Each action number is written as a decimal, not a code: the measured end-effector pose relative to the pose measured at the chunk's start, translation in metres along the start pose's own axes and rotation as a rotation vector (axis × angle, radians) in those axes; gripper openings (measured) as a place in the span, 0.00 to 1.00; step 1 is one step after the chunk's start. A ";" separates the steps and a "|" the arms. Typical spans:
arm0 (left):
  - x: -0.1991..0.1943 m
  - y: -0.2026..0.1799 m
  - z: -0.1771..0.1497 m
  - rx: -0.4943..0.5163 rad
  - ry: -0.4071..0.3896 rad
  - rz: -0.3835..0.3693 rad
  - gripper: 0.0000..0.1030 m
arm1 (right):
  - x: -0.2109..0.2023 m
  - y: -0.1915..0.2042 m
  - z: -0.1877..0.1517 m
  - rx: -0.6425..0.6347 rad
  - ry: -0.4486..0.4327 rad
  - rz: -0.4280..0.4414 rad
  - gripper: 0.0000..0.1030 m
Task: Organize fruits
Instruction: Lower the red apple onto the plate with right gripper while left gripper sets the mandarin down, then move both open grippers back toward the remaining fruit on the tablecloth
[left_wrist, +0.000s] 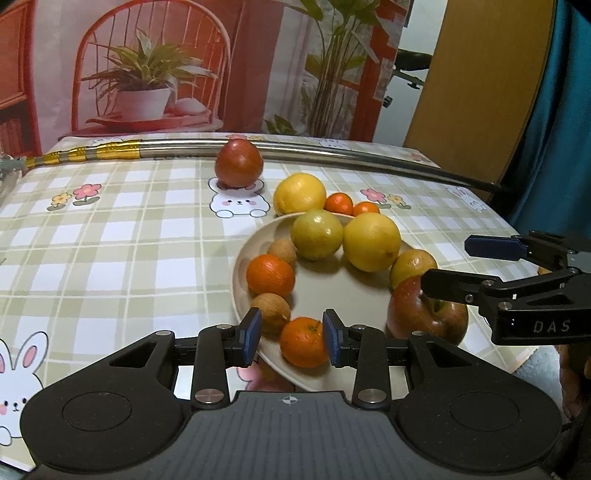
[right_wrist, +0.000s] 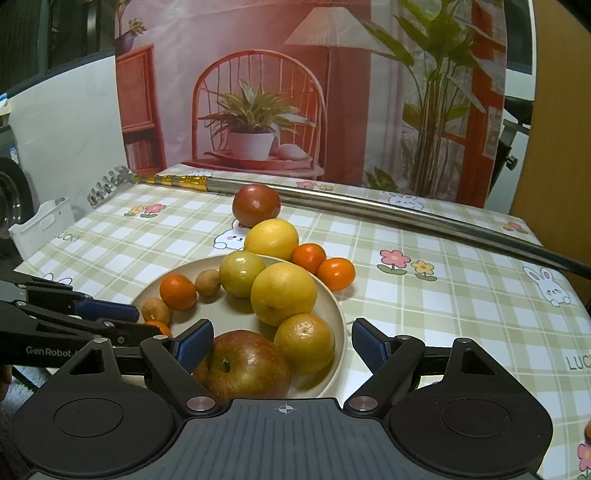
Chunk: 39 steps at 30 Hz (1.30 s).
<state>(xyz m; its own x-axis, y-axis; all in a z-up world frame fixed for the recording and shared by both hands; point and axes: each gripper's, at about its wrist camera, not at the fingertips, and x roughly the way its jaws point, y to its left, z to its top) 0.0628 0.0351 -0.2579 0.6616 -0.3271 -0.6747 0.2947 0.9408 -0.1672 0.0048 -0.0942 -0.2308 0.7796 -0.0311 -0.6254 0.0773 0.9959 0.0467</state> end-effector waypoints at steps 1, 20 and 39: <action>-0.001 0.001 0.003 -0.003 0.000 0.003 0.37 | -0.001 0.000 0.000 0.001 -0.002 0.000 0.77; 0.020 -0.002 0.091 -0.001 0.007 -0.081 0.37 | 0.005 -0.040 0.049 -0.062 -0.128 -0.057 0.88; 0.124 -0.053 0.131 0.087 0.204 -0.124 0.35 | 0.040 -0.111 0.032 0.142 -0.104 -0.070 0.87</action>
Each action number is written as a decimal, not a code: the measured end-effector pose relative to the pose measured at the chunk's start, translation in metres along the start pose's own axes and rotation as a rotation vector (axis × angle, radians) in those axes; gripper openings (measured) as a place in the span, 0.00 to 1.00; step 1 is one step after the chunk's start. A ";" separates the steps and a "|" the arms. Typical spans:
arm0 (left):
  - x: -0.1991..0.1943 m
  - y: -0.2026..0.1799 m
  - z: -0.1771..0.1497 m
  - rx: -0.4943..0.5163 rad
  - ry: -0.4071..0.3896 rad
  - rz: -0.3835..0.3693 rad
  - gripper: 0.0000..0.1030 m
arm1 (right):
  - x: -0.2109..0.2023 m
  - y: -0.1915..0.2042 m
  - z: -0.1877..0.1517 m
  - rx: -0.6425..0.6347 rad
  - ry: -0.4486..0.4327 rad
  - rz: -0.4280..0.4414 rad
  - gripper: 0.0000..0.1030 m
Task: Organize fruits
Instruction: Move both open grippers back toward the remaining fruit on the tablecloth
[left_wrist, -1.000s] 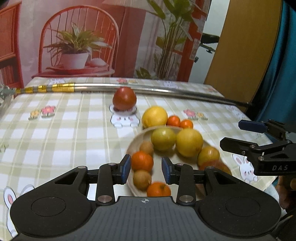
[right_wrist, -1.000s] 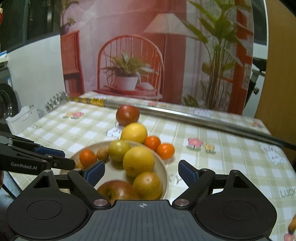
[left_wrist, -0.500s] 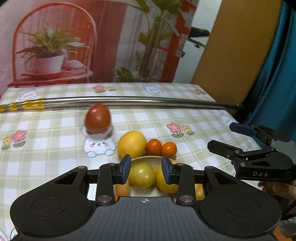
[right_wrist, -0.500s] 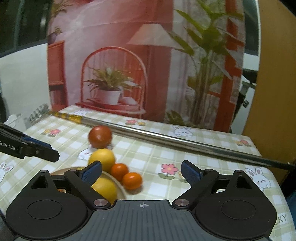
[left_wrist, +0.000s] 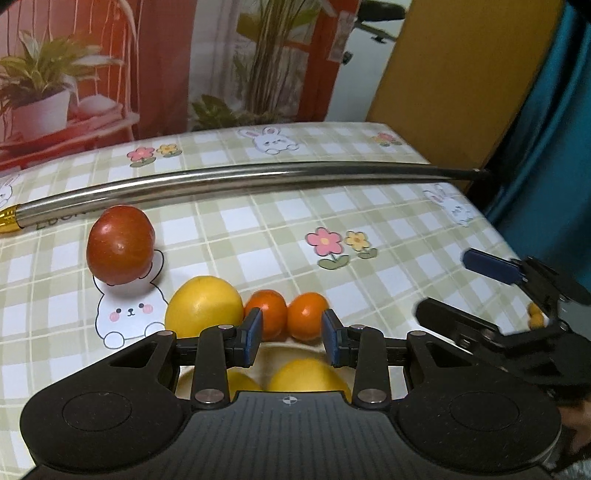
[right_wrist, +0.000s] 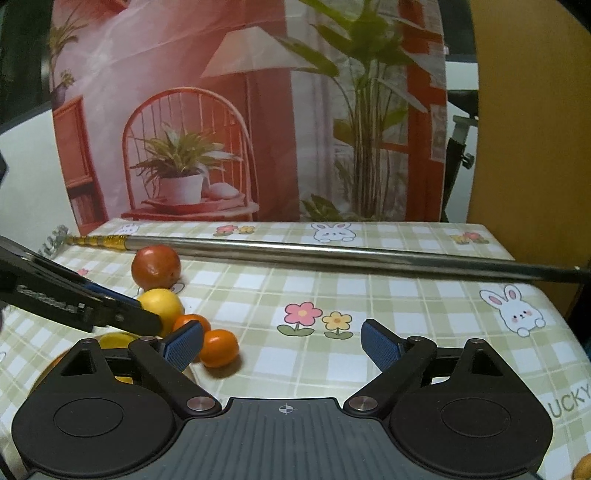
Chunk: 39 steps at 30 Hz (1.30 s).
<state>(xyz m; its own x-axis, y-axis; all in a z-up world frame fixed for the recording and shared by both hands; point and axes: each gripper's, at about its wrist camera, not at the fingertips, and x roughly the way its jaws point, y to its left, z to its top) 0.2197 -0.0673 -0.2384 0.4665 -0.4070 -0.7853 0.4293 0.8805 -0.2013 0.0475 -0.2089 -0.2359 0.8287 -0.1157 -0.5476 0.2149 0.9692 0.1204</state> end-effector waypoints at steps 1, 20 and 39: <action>0.004 0.000 0.002 -0.001 0.010 0.009 0.34 | 0.001 -0.003 0.000 0.010 -0.003 0.002 0.87; 0.043 0.028 0.020 -0.113 0.101 0.088 0.36 | 0.009 -0.035 -0.013 0.121 0.012 0.016 0.86; 0.050 0.038 0.014 -0.181 0.076 0.013 0.36 | 0.029 -0.033 -0.018 0.147 0.077 0.065 0.86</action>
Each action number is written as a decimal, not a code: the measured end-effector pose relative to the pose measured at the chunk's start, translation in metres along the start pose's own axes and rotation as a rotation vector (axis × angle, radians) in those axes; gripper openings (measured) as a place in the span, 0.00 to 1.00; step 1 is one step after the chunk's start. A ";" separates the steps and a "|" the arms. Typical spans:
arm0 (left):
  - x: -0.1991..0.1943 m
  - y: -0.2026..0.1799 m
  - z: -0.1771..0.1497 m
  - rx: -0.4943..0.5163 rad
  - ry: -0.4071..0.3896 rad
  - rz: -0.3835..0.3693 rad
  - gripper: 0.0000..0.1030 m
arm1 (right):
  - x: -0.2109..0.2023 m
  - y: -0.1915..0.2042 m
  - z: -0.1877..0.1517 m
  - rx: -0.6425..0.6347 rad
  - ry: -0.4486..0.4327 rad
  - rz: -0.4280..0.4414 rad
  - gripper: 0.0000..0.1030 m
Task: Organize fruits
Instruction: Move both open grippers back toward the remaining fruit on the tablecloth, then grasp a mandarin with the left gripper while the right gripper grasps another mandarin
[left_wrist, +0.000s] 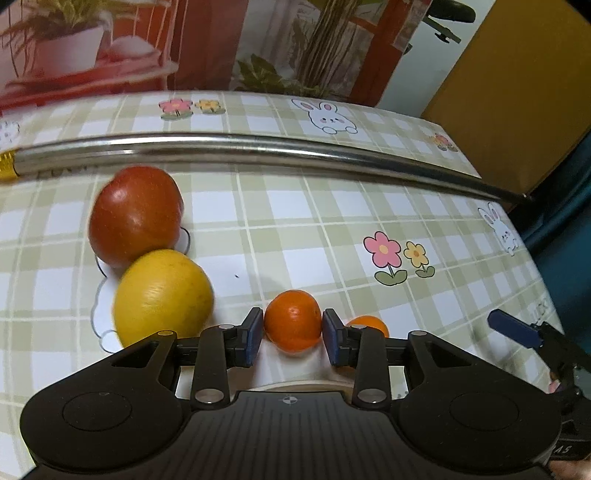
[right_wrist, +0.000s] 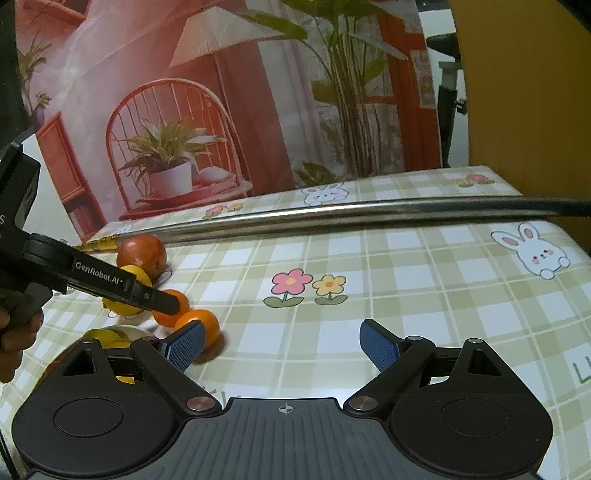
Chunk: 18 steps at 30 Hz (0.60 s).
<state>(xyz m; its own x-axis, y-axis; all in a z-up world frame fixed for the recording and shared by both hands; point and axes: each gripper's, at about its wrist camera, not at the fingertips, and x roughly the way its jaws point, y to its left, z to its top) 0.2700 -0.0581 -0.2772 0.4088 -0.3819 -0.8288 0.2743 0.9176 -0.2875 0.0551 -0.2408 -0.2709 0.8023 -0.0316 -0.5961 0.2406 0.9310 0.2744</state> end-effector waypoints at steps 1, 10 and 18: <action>0.002 -0.001 -0.001 0.001 0.002 -0.003 0.36 | 0.001 0.000 0.000 0.002 0.003 0.001 0.86; -0.020 0.003 -0.006 0.006 -0.079 -0.006 0.34 | 0.008 -0.003 0.004 0.076 0.030 0.067 0.78; -0.072 0.016 -0.021 0.016 -0.175 0.002 0.34 | 0.030 0.011 0.016 0.052 0.064 0.144 0.57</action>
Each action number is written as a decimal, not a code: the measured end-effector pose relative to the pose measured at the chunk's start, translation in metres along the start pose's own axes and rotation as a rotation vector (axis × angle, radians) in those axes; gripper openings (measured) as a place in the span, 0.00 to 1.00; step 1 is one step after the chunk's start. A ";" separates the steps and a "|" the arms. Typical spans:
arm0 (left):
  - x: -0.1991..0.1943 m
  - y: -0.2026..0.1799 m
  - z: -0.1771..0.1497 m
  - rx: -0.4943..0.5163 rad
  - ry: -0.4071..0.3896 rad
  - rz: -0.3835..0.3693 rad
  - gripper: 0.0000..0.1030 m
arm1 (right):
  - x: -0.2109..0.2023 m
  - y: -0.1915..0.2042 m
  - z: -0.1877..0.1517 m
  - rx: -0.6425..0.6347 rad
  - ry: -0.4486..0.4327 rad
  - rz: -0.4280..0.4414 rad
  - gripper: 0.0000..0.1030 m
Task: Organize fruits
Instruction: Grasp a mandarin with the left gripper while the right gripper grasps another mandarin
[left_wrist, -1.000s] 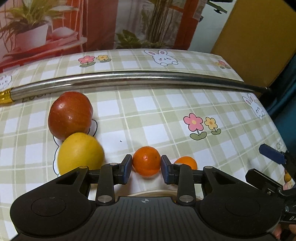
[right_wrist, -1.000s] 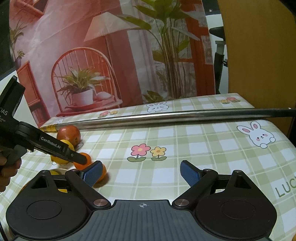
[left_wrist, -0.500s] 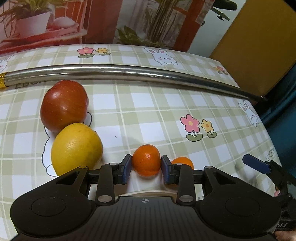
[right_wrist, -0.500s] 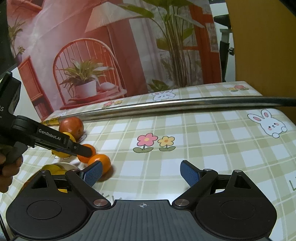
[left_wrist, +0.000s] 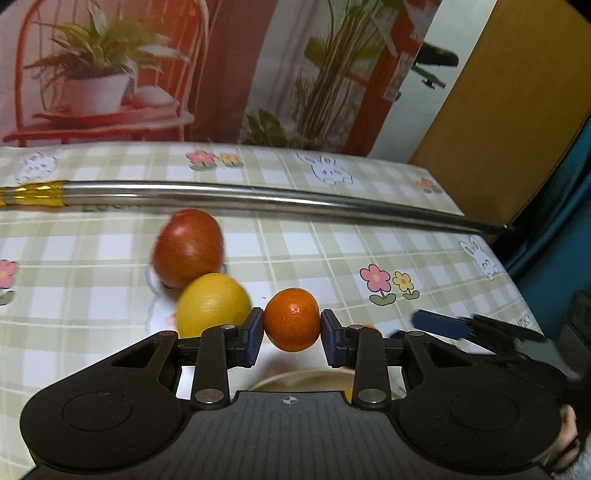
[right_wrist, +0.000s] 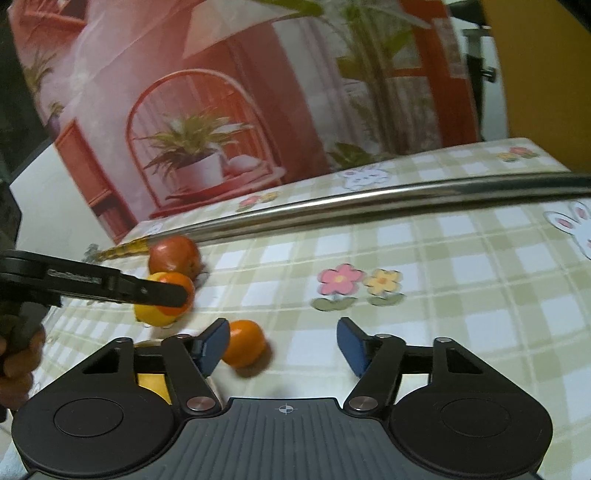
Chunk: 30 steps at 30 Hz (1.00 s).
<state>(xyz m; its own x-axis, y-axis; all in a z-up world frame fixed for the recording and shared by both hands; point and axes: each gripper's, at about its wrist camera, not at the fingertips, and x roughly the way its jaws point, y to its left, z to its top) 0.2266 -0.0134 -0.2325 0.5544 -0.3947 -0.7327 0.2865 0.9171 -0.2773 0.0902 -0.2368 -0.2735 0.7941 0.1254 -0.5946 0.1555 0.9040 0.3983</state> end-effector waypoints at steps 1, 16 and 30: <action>-0.007 0.002 -0.003 0.002 -0.011 0.003 0.34 | 0.004 0.003 0.002 -0.012 0.005 0.011 0.56; -0.065 0.026 -0.050 -0.029 -0.073 -0.009 0.34 | 0.051 0.018 0.002 0.032 0.112 0.047 0.37; -0.077 0.024 -0.076 -0.034 -0.087 -0.023 0.34 | 0.050 0.031 0.004 0.002 0.113 -0.023 0.35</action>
<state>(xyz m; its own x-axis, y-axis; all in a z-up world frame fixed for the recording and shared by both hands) 0.1314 0.0434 -0.2294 0.6140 -0.4179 -0.6696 0.2740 0.9084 -0.3157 0.1370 -0.2041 -0.2884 0.7192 0.1500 -0.6784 0.1742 0.9063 0.3851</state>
